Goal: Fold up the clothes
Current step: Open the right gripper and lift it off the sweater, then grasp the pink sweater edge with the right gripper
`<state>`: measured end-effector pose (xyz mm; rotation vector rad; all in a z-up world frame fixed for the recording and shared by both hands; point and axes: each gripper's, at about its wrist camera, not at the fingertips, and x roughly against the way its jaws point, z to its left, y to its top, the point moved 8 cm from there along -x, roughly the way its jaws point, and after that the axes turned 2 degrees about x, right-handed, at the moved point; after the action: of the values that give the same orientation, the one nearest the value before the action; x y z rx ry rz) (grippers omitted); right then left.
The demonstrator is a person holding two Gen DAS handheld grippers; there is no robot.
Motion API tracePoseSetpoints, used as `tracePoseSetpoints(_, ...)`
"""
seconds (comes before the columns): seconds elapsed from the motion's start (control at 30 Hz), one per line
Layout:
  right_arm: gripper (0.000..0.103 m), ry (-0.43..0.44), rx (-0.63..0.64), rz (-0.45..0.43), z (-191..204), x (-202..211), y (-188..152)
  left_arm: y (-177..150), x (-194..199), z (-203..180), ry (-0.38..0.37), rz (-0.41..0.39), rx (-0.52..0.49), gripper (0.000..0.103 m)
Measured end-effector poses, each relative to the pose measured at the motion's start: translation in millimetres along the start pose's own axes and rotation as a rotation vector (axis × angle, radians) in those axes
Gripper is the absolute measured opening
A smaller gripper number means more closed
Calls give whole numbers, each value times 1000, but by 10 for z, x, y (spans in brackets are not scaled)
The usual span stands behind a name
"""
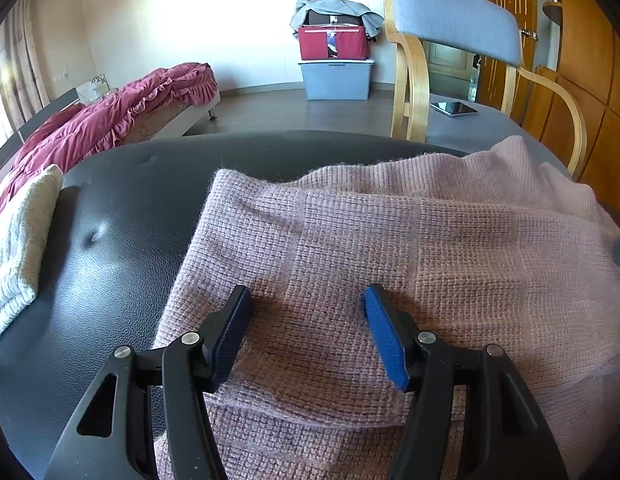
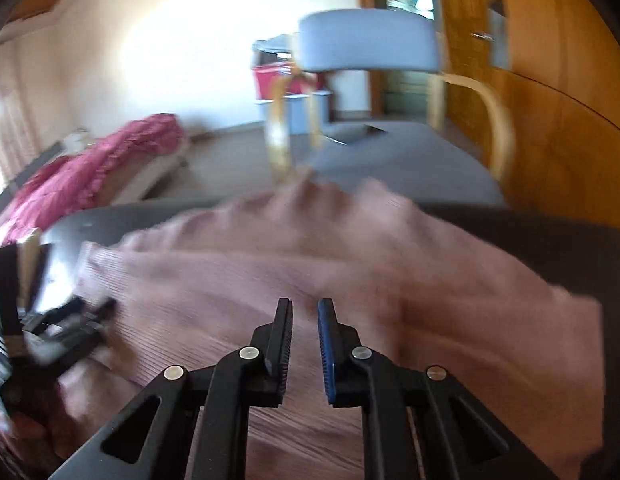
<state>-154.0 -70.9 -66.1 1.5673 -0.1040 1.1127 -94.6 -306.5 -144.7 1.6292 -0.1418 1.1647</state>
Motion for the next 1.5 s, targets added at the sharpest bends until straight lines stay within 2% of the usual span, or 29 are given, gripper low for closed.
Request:
tracePoseSetpoints(0.17,14,28,34,78,267,-384,83,1,-18,-5,-6,1,7,63)
tracePoseSetpoints(0.27,14,-6,11,95,111,-466,10,6,-19,-10,-7,2,7,64)
tracePoseSetpoints(0.37,15,-77,-40,83,-195,-419,-56,7,-18,-17,-7,2,7,64)
tracePoseSetpoints(0.4,14,-69,-71,79,-282,-397,-71,6,-17,-18,-7,2,7,64)
tracePoseSetpoints(0.47,12,1,-156,73,-432,-344,-85,6,-13,-18,-7,2,8,64)
tracePoseSetpoints(0.53,16,65,-218,61,-543,-275,-75,9,-9,-15,-10,2,11,64)
tracePoseSetpoints(0.57,24,85,-209,50,-535,-238,-38,9,-7,-12,-12,2,13,64)
tracePoseSetpoints(0.6,27,88,-192,41,-537,-217,9,9,-6,-10,-13,1,14,64)
tracePoseSetpoints(0.73,27,23,-135,25,-703,-204,222,8,-10,-17,-6,-1,8,64)
tracePoseSetpoints(0.9,27,-23,-104,63,-946,-510,585,22,-12,-27,-16,-4,17,64)
tracePoseSetpoints(0.97,27,-18,-114,96,-1017,-678,697,36,22,-11,-53,-14,37,64)
tracePoseSetpoints(1.07,28,-17,-126,150,-1110,-956,804,54,103,-23,-177,-35,88,64)
tracePoseSetpoints(1.1,28,-13,-133,163,-1134,-1044,836,51,101,-43,-187,-32,86,64)
tracePoseSetpoints(1.27,28,11,-144,258,-1179,-1408,849,30,64,-123,-178,-17,48,64)
tracePoseSetpoints(1.4,30,36,-112,261,-1150,-1533,848,29,37,-125,-182,-10,52,64)
tracePoseSetpoints(1.5,28,2,-80,249,-1120,-1566,850,50,31,-105,-185,-7,52,65)
